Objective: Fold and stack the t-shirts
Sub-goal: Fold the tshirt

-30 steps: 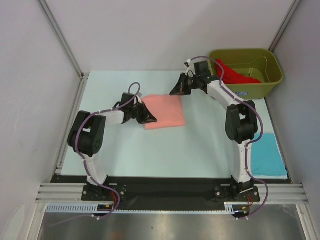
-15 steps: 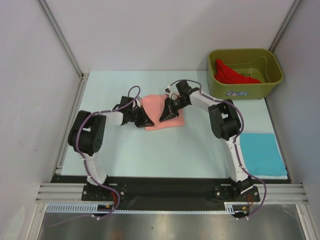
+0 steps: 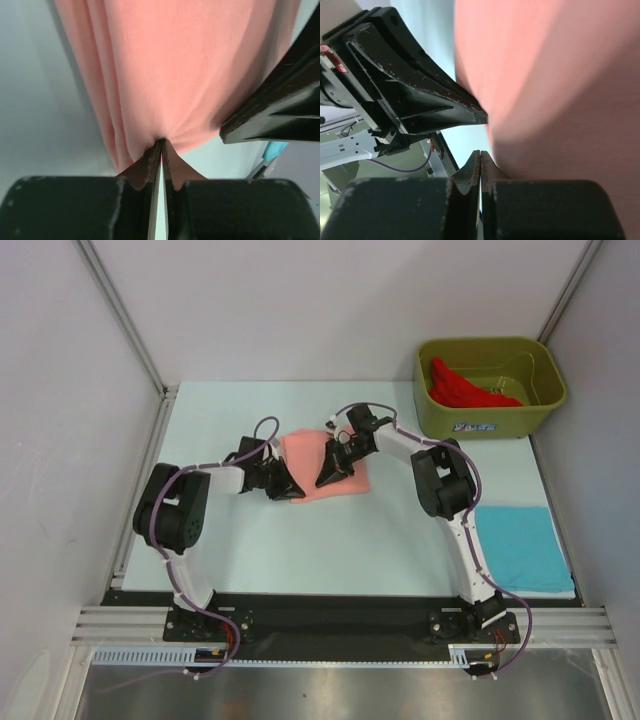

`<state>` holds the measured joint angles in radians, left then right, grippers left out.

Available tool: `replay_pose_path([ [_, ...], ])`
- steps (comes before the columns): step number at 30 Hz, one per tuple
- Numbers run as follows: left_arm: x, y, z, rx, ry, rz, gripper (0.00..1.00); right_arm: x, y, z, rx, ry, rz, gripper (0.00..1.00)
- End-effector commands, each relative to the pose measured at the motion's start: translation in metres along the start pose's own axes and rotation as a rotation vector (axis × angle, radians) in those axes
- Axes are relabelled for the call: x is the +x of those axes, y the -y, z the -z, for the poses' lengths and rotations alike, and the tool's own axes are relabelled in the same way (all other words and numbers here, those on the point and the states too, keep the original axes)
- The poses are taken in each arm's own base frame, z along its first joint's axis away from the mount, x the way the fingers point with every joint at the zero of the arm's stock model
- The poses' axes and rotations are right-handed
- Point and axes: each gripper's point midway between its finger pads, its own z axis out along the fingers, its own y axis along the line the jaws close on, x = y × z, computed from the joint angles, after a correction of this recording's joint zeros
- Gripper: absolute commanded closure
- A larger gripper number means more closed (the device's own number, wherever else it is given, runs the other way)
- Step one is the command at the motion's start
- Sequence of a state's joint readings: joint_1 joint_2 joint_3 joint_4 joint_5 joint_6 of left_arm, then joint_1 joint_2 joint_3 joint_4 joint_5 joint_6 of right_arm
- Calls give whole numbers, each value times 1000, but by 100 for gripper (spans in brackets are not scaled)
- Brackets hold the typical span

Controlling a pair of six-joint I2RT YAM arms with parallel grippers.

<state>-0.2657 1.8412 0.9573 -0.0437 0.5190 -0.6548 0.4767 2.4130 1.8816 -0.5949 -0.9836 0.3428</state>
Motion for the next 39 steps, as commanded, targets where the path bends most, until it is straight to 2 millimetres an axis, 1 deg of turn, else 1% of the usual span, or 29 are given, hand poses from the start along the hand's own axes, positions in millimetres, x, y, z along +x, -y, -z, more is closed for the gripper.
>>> replay_pose_path([
  [1, 8, -24, -7, -42, -27, 18, 89, 4, 18, 4, 24, -10, -30, 100],
  [3, 11, -41, -5, -88, -33, 47, 90, 8, 25, 11, 39, -10, -41, 100],
  [4, 10, -47, -4, -103, -28, 53, 91, 11, 36, 18, 54, -6, -60, 100],
  [6, 10, -58, 2, -124, -23, 67, 91, 14, 45, 26, 70, 5, -77, 100],
  [7, 10, -60, 3, -127, -24, 66, 91, 20, 53, 31, 79, 4, -100, 100],
  [11, 9, -65, 11, -152, -25, 45, 91, 24, 78, 58, 121, 49, -139, 100],
  [16, 12, -68, 18, -164, -22, 36, 91, 32, 98, 86, 220, 69, -156, 100],
  [17, 13, -68, 19, -166, -25, 38, 91, 31, 94, 93, 238, 84, -145, 100],
  [19, 12, -64, 23, -164, -20, 26, 92, 35, 100, 104, 313, 90, -136, 100],
  [20, 13, -63, 27, -170, -19, 25, 91, 32, 92, 113, 336, 107, -106, 100],
  [21, 6, -54, 36, -164, 15, -11, 90, 33, 90, 116, 366, 110, -90, 100],
  [22, 8, -56, 36, -184, 13, -19, 87, 31, 83, 122, 377, 128, -69, 100],
  [23, 1, -44, 49, -185, 45, -56, 84, 29, 76, 126, 384, 145, -57, 98],
  [24, -1, -38, 53, -222, 70, -119, 80, 28, 62, 135, 387, 177, -36, 96],
  [25, -4, -30, 58, -235, 87, -160, 72, 25, 57, 142, 408, 206, -46, 93],
  [26, -11, -11, 70, -230, 130, -209, 66, 25, 53, 148, 429, 230, -49, 87],
  [27, -5, 6, 69, -229, 135, -281, 60, 21, 39, 163, 452, 285, -38, 84],
  [28, -9, 14, 74, -257, 176, -322, 49, 24, 44, 170, 503, 320, -87, 75],
  [29, -14, 29, 77, -262, 214, -370, 46, 24, 39, 179, 518, 355, -103, 70],
  [30, -2, 53, 73, -251, 223, -473, 44, 26, 33, 192, 557, 404, -111, 66],
  [31, -9, 57, 75, -315, 285, -526, 41, 33, 36, 199, 582, 423, -141, 56],
  [32, -10, 74, 73, -309, 323, -581, 39, 38, 37, 205, 601, 445, -179, 52],
  [33, 9, 90, 59, -300, 300, -685, 37, 42, 39, 211, 626, 457, -196, 48],
  [34, 14, 97, 51, -306, 306, -735, 35, 47, 37, 221, 660, 485, -204, 41],
  [35, 11, 109, 45, -319, 335, -781, 35, 57, 46, 226, 682, 484, -240, 38],
  [36, 31, 113, 25, -341, 284, -877, 35, 61, 48, 232, 694, 498, -249, 35],
  [37, 37, 116, 15, -363, 272, -928, 35, 66, 52, 237, 711, 508, -264, 33],
  [38, 34, 129, 10, -384, 306, -970, 35, 70, 49, 244, 713, 529, -268, 33],
  [39, 48, 139, 1, -381, 287, -1058, 35, 78, 57, 251, 712, 540, -309, 33],
])
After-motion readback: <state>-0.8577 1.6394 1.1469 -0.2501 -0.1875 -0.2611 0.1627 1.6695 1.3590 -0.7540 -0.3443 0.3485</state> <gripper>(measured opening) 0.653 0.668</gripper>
